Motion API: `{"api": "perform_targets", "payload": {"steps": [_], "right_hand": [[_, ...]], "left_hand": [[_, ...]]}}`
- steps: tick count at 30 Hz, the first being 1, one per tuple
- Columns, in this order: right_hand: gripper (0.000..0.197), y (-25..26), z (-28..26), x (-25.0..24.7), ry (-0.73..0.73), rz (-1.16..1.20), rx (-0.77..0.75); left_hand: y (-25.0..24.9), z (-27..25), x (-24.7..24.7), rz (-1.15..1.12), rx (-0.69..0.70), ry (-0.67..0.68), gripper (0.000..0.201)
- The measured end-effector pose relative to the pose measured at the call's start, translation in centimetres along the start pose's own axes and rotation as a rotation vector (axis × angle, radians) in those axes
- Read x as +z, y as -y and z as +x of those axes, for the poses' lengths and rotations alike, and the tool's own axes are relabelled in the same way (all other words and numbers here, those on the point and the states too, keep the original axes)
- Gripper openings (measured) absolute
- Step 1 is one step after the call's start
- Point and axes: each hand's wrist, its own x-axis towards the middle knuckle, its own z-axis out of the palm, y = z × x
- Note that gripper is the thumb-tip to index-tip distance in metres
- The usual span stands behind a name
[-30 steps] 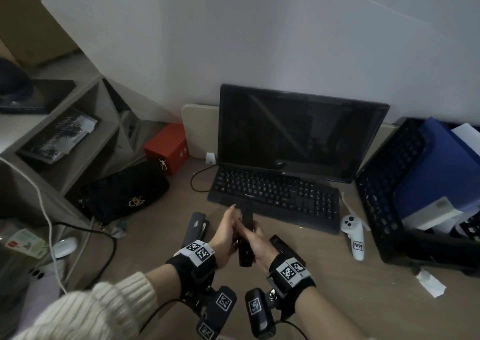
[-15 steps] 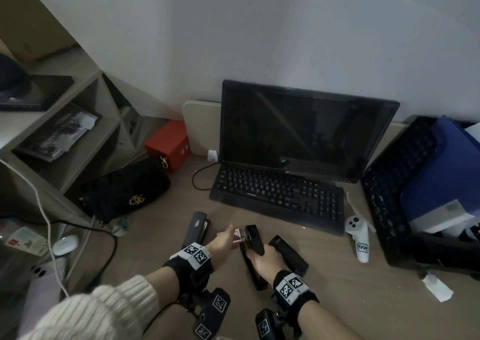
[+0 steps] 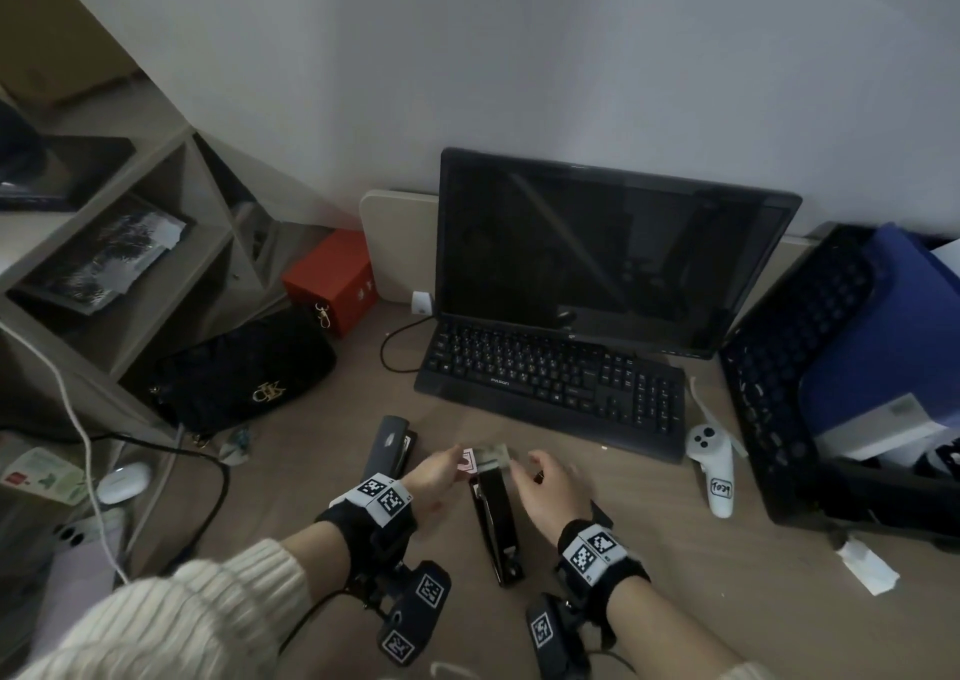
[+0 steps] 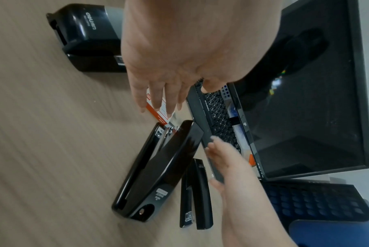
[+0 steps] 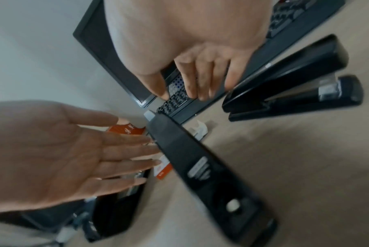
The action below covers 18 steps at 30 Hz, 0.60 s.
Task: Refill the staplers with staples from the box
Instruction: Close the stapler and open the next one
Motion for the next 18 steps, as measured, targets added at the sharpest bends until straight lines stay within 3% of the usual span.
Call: {"api": "perform_targets", "payload": {"steps": [3,8,11,16,18], "right_hand": [[0.055,-0.7,1.0,-0.5,-0.043,-0.280,-0.055],[0.066,-2.6,1.7,-0.7,0.056,-0.344,0.179],[0.055,-3.4,1.8,-0.6,0.110,-0.464,0.184],[0.033,-3.4,1.8,-1.3,0.143,-0.459,0.190],[0.030,-3.1,1.7,-1.9,0.132,-0.378,0.209]], "left_hand": [[-0.2,0.1,0.0,0.013,0.014,-0.005,0.035],[-0.7,-0.4,-0.1,0.001,0.016,-0.032,0.039],[-0.6,-0.1,-0.3,0.021,0.025,-0.034,0.038],[0.2,0.9,-0.3,0.069,0.191,-0.053,0.008],[0.0,0.6,0.0,0.035,0.266,-0.067,0.026]]}}
